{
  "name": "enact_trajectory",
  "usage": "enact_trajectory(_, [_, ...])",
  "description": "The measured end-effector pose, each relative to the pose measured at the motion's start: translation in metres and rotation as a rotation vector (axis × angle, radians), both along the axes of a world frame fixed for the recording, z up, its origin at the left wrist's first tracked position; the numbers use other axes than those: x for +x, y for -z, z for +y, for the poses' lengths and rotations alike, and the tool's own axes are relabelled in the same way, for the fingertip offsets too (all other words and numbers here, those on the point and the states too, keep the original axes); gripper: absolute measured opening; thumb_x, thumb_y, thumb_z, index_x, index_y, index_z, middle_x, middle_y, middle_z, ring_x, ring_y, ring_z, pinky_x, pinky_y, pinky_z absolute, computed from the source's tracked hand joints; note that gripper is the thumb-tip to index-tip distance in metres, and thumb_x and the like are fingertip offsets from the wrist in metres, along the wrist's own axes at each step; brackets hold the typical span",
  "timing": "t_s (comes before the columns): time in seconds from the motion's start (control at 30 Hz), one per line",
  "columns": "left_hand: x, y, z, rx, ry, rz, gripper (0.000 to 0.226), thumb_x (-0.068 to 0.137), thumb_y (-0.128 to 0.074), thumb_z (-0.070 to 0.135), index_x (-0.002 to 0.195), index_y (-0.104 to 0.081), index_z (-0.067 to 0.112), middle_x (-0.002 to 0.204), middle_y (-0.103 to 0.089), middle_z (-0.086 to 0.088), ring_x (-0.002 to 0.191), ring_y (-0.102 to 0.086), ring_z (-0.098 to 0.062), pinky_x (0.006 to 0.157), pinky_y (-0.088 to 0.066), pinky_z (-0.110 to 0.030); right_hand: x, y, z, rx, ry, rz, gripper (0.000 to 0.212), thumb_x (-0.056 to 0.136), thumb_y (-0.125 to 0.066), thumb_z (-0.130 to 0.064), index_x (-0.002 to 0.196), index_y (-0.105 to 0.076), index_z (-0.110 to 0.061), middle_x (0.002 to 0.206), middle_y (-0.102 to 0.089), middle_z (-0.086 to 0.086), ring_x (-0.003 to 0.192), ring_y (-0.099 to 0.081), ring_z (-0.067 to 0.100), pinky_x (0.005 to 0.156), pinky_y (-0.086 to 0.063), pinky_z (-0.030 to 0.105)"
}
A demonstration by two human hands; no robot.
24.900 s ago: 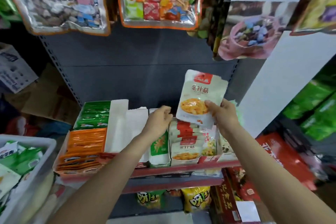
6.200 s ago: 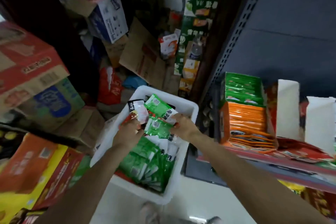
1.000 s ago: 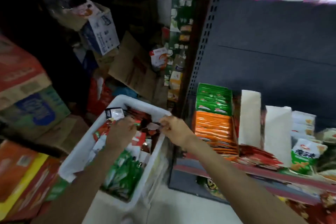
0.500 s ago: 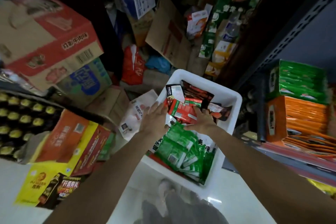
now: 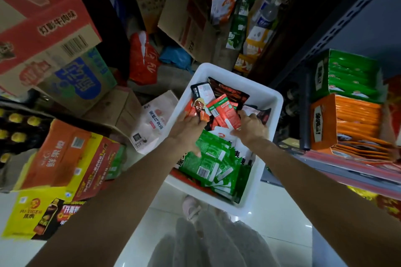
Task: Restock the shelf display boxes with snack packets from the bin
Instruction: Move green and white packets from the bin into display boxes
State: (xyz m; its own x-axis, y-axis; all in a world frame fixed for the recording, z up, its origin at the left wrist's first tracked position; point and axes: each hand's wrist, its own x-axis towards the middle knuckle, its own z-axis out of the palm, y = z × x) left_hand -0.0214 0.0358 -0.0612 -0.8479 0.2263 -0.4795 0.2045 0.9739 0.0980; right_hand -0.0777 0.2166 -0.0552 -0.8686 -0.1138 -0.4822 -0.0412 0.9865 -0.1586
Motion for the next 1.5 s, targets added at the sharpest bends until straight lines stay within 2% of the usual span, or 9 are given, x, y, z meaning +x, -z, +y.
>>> enact_trajectory(0.17, [-0.014, -0.01, -0.008, 0.387, -0.253, 0.005, 0.044, 0.069, -0.081, 0.032, 0.108, -0.066, 0.017, 0.117, -0.063, -0.003, 0.109, -0.056, -0.021, 0.092, -0.037, -0.029, 0.007, -0.001, 0.005, -0.118, 0.037, -0.054, 0.061, 0.085, -0.067, -0.026, 0.135, -0.033, -0.018, 0.128, -0.046, 0.017, 0.118, -0.049, 0.036, 0.097, -0.043, 0.046])
enact_trajectory(0.4, [-0.01, -0.018, -0.008, 0.593, -0.367, -0.013, 0.021, 0.076, -0.076, 0.01, 0.094, -0.072, 0.001, 0.086, -0.06, -0.003, 0.087, -0.055, -0.015, 0.072, -0.033, -0.018, 0.022, -0.024, 0.006, -0.5, 0.068, 0.021, 0.046, 0.09, -0.056, -0.042, 0.128, -0.049, -0.017, 0.115, -0.053, 0.011, 0.103, -0.055, 0.026, 0.084, -0.044, 0.032])
enact_trajectory(0.53, [-0.003, -0.028, -0.003, 0.693, -0.452, 0.079, 0.024, 0.077, -0.075, 0.01, 0.098, -0.071, 0.0, 0.091, -0.057, -0.004, 0.087, -0.052, -0.012, 0.069, -0.031, -0.009, 0.034, -0.025, 0.001, -0.458, -0.112, -0.316, 0.044, 0.082, -0.069, -0.037, 0.115, -0.056, -0.009, 0.099, -0.064, 0.007, 0.088, -0.06, 0.021, 0.069, -0.044, 0.028])
enact_trajectory(0.8, [-0.007, -0.056, 0.025, 0.608, -0.962, 0.413, 0.068, 0.079, -0.074, 0.03, 0.135, -0.04, 0.011, 0.133, -0.037, -0.014, 0.126, -0.034, -0.031, 0.097, -0.034, -0.038, 0.022, -0.052, 0.013, -0.543, 0.131, 0.076, 0.019, 0.089, -0.063, -0.022, 0.089, -0.062, -0.002, 0.07, -0.056, 0.004, 0.066, -0.052, 0.02, 0.059, -0.037, 0.027])
enact_trajectory(0.9, [-0.021, -0.084, 0.058, 0.792, -1.147, 0.143, 0.055, 0.091, -0.05, 0.05, 0.12, -0.05, 0.003, 0.12, -0.051, -0.013, 0.114, -0.052, -0.031, 0.088, -0.044, -0.033, 0.018, -0.078, 0.026, -0.591, 0.238, 0.298, 0.019, 0.09, -0.062, -0.02, 0.101, -0.064, -0.006, 0.085, -0.067, 0.009, 0.077, -0.062, 0.027, 0.067, -0.049, 0.035])
enact_trajectory(1.03, [-0.052, -0.128, 0.111, 1.468, -1.357, -0.42, 0.069, 0.085, -0.042, 0.069, 0.117, -0.053, 0.009, 0.11, -0.062, -0.017, 0.088, -0.064, -0.029, 0.07, -0.055, -0.04, 0.021, -0.099, 0.048, -0.491, 0.084, 0.495, 0.036, 0.086, -0.065, -0.022, 0.122, -0.059, -0.017, 0.108, -0.063, 0.01, 0.097, -0.061, 0.029, 0.075, -0.049, 0.037])
enact_trajectory(1.2, [-0.069, -0.144, 0.168, 1.707, -1.171, -0.525, 0.071, 0.08, -0.044, 0.071, 0.117, -0.057, 0.012, 0.109, -0.065, -0.017, 0.094, -0.063, -0.029, 0.082, -0.051, -0.044, 0.009, -0.124, 0.114, -0.568, -0.028, 0.408, 0.071, 0.073, -0.078, -0.021, 0.137, -0.047, -0.016, 0.126, -0.047, 0.011, 0.12, -0.042, 0.028, 0.101, -0.03, 0.028])
enact_trajectory(1.3, [-0.072, -0.146, 0.216, 1.592, -1.031, -0.301, 0.028, 0.093, -0.051, 0.039, 0.091, -0.061, 0.014, 0.082, -0.066, -0.009, 0.073, -0.062, -0.02, 0.073, -0.05, -0.032, 0.003, -0.137, 0.162, -0.522, -0.067, 0.278, 0.081, 0.071, -0.077, -0.024, 0.141, -0.04, -0.011, 0.133, -0.037, 0.01, 0.125, -0.032, 0.022, 0.099, -0.019, 0.016])
enact_trajectory(1.5, [-0.073, -0.158, 0.322, 1.44, -0.646, -0.104, 0.027, 0.088, -0.06, 0.009, 0.116, -0.06, 0.005, 0.103, -0.064, -0.004, 0.079, -0.06, -0.012, 0.081, -0.048, -0.026, -0.011, -0.161, 0.285, -0.924, 0.398, 0.435, 0.014, 0.079, -0.072, -0.017, 0.092, -0.067, -0.016, 0.099, -0.061, 0.001, 0.094, -0.057, 0.014, 0.088, -0.043, 0.028])
